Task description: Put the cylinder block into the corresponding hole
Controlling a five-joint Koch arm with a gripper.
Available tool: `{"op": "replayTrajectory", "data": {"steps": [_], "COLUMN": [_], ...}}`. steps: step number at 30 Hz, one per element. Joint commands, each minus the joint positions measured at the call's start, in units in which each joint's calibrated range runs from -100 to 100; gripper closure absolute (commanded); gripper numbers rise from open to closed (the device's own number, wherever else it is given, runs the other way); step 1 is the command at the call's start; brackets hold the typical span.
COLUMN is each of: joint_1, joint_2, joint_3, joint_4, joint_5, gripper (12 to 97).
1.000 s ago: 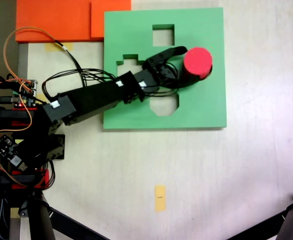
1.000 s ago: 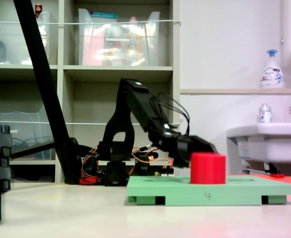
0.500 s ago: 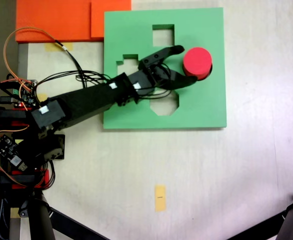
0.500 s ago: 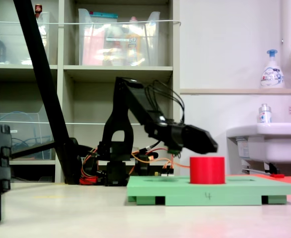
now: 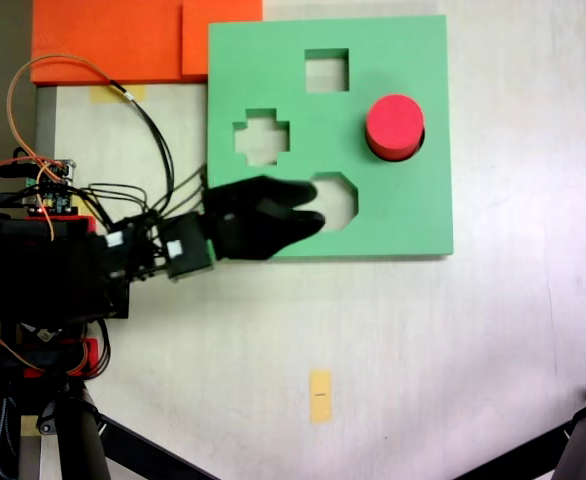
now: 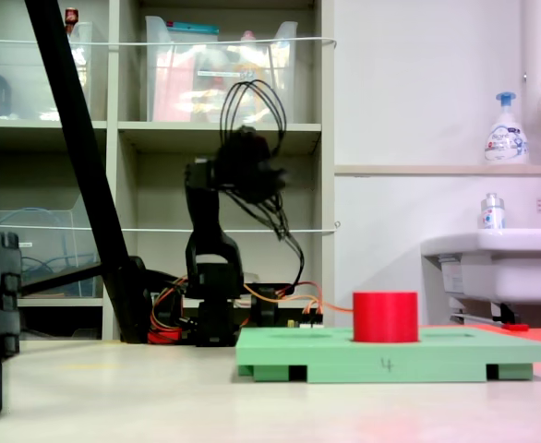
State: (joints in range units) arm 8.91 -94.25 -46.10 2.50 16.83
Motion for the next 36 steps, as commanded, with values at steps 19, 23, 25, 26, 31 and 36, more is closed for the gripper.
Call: {"op": "replayTrajectory", "data": {"steps": [19, 23, 25, 26, 31, 36], "joint_1": [-8.2, -5.3, -3.7, -3.5, -3.6, -3.7], "joint_2": [-5.7, -5.7, -5.7, -5.7, -5.7, -5.7], "joint_3": [-50.9, -53.9, -53.9, -53.9, -53.9, -53.9], "joint_4": [1.8, 2.7, 1.3, -0.5, -0.9, -0.9], "joint_5": [-19.4, -19.4, -19.3, -19.3, -18.5, -18.5], "gripper": [60.7, 60.7, 60.5, 61.5, 60.1, 59.5]}}
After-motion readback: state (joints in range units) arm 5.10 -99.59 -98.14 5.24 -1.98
